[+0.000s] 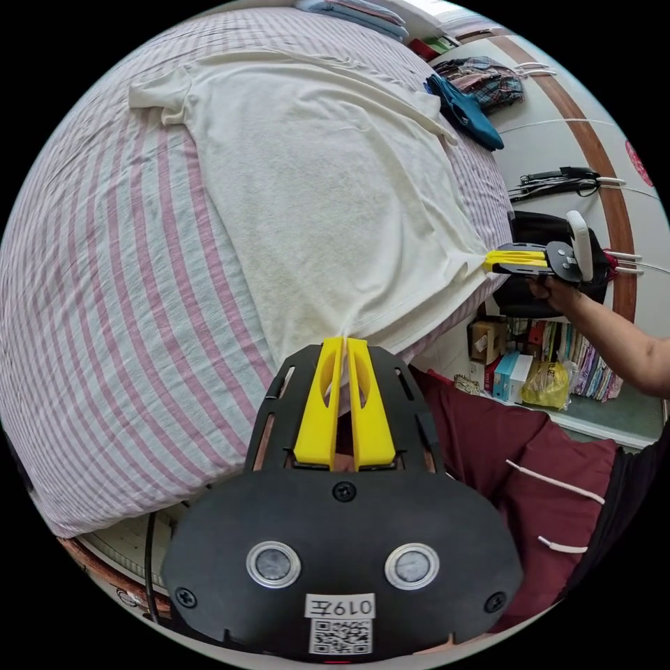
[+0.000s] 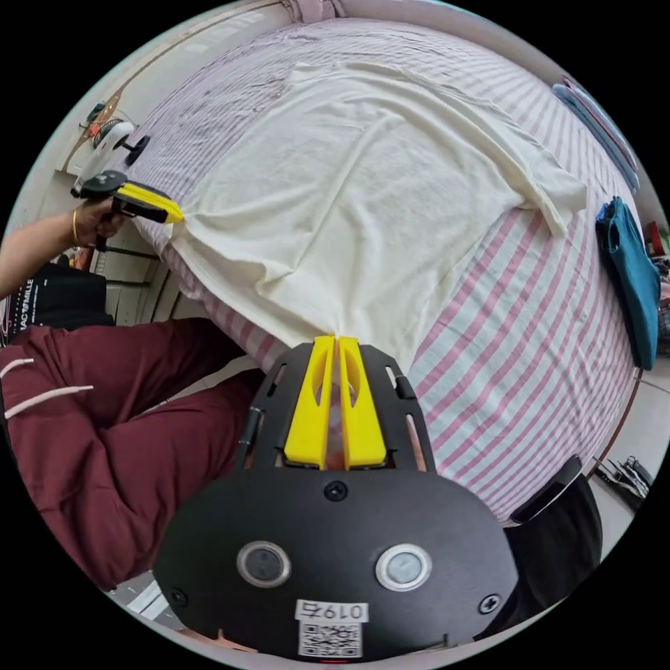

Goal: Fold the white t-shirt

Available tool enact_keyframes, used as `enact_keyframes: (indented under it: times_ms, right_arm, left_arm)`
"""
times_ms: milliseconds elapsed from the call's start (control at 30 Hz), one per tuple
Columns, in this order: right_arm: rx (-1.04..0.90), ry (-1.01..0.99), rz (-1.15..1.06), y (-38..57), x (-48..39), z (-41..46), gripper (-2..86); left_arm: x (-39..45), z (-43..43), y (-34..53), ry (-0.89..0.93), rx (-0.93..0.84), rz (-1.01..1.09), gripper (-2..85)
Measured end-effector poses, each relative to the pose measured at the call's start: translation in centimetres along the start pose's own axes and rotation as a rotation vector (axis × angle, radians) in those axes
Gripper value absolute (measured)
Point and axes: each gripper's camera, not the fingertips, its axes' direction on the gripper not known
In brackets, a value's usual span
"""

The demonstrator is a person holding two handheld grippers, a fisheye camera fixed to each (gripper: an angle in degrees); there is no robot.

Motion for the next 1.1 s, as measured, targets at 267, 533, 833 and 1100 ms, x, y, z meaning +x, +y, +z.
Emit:
enact_keyframes:
  times_ms: [267,533,833,1100]
  right_arm:
    - [-0.046,0.176,-0.097,-0.2,-2.0,1.6,-0.8]
    - [-0.047,0.228,-0.175,-0.3,-3.2,1.4,-0.9]
    - [-0.064,0.244,-0.185,1.2,-3.2,0.5,-1.0]
    - [-0.118,0.246,-0.203,1.1,-3.3,1.4,-1.0]
  left_arm:
    - [-0.1,0.3,0.1,-0.044,-0.038,0.035,0.7]
    - [0.6,-0.1,0.7,-0.123,-0.086,0.153,0.8]
    - [0.1,-1.9,2.1,-0.143,-0.111,0.215,0.9]
    - [-0.1,-1.5,2.2,-0.195,-0.182,0.275,1.0]
